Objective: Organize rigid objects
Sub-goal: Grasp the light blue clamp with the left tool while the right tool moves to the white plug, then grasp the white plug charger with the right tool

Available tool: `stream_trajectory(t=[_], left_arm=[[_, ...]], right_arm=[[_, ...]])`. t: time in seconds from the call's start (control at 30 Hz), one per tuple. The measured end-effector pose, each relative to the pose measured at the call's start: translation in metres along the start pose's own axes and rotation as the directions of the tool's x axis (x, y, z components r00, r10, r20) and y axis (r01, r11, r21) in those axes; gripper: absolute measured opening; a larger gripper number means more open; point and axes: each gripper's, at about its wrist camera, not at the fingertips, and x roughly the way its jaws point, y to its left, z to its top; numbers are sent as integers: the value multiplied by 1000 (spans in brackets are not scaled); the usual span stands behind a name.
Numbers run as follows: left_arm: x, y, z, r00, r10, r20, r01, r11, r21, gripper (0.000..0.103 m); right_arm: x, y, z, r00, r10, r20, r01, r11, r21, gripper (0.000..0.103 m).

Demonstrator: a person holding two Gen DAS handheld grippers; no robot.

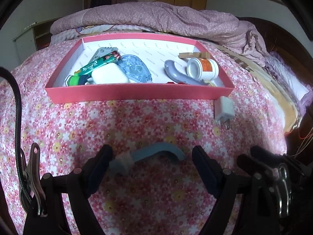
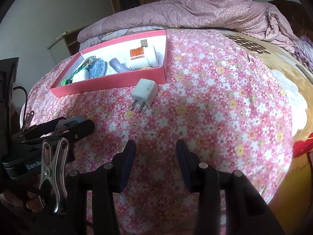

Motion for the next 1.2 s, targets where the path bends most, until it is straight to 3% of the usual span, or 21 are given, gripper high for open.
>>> stream_trajectory(t=[0.13,0.43,0.73,0.87,1.2], left_arm=[[1,-1,-1,999,38,3,-39,999,27,79],[-3,2,-2,999,42,10,-43,997,70,79],[-7,42,3,991,130,44,-129,992,-9,79],[-5,59,1,995,89,32,-87,994,-72,79],[-7,58,-3,996,81,48,-79,995,-53,79]], right_arm=[[0,0,-1,1000,-1,7,1,1000,-2,44],[0,0,-2,1000,-1,9,1,1000,-3,44],[2,9,8,1000,-5,-3,5,1000,-19,44],[5,19,22,1000,-4,13,5,999,-38,44],[32,36,57,995,-97,29,98,993,-67,44]])
